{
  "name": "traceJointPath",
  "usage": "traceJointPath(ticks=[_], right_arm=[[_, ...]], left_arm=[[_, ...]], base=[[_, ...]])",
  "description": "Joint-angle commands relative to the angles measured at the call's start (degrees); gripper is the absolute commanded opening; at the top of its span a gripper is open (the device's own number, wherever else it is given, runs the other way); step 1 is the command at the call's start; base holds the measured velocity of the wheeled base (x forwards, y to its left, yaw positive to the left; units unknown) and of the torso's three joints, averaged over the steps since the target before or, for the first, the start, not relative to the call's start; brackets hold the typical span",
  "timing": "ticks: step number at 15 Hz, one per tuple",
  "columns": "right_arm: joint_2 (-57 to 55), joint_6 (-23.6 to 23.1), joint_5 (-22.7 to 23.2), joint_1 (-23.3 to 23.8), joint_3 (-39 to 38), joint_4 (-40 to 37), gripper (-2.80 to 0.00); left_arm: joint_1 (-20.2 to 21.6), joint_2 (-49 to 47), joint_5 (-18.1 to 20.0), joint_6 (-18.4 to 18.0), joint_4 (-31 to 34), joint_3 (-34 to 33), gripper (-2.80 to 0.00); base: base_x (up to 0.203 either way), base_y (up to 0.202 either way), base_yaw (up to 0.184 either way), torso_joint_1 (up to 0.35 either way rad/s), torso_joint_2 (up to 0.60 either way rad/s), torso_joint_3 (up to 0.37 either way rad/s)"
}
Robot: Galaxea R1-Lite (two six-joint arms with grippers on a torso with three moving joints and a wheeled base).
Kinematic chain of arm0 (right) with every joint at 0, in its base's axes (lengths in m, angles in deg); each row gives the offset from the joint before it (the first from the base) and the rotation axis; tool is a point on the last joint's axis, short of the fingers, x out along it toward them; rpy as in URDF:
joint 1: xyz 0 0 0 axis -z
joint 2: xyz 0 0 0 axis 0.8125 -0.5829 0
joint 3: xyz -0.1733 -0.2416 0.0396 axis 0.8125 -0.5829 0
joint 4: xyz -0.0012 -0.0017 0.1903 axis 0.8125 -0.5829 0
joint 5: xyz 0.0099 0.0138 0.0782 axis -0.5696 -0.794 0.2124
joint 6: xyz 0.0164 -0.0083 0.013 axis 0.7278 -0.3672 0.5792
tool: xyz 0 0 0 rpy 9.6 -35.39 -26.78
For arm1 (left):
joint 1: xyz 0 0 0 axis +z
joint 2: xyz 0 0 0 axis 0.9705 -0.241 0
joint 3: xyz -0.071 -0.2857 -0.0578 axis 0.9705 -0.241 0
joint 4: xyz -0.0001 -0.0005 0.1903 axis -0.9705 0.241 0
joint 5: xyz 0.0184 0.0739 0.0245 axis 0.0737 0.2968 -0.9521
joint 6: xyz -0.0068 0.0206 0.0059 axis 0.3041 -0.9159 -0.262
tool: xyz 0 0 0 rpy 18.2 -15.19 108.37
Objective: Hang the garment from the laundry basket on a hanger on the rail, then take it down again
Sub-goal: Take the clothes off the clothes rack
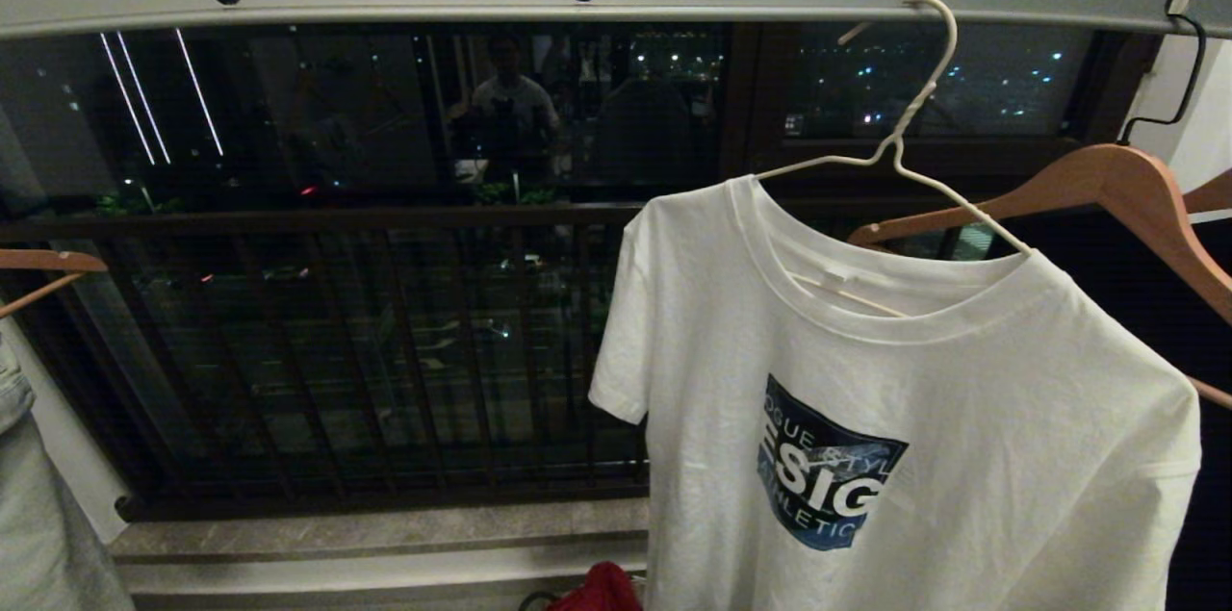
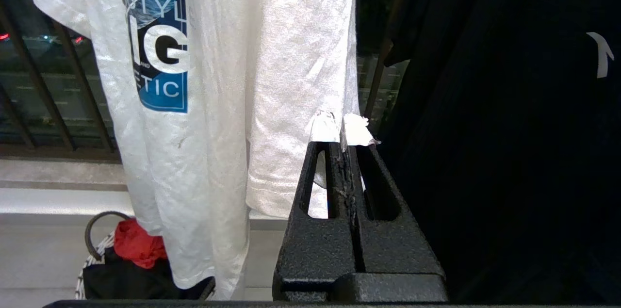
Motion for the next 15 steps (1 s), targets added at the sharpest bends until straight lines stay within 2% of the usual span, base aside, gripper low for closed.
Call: traceJointPath(ticks=[1, 4, 8, 10, 12, 15], right_arm=[[-0.07, -0.22, -0.06, -0.02, -0.09, 0.00, -2.80], [-0.08, -0.33, -0.34, -0.02, 2.23, -0.30, -2.80], [-1.99, -0.38, -0.24, -0.02, 13.35, -5.96, -2.80], [-5.52, -0.76, -0.30, -0.01, 17.44, -7.12, -2.80], [-8.43, -3.81, -0.39, 0.10, 21.08, -7.36, -2.80], [-15.55, -4.55, -0.37, 0.15, 27.17, -7.28, -2.80]], left_arm=[[0.00, 0.02, 0.03, -0.02, -0.06, -0.88, -2.80], [0.00, 0.02, 0.03, -0.02, -0.06, -0.88, -2.80], [0.00, 0.02, -0.06, -0.11, -0.06, -0.88, -2.80], [0.00, 0.02, -0.06, -0.11, -0.06, -0.88, -2.80], [0.00, 0.02, -0.06, -0.11, -0.06, -0.88, -2.80], [0.00, 0.02, -0.06, -0.11, -0.06, -0.88, -2.80]], base=[[0.000, 0.000, 0.000, 0.000, 0.00, 0.000], [0.000, 0.000, 0.000, 0.000, 0.00, 0.000], [0.000, 0.000, 0.000, 0.000, 0.00, 0.000], [0.000, 0.000, 0.000, 0.000, 0.00, 0.000], [0.000, 0.000, 0.000, 0.000, 0.00, 0.000], [0.000, 0.000, 0.000, 0.000, 0.00, 0.000]])
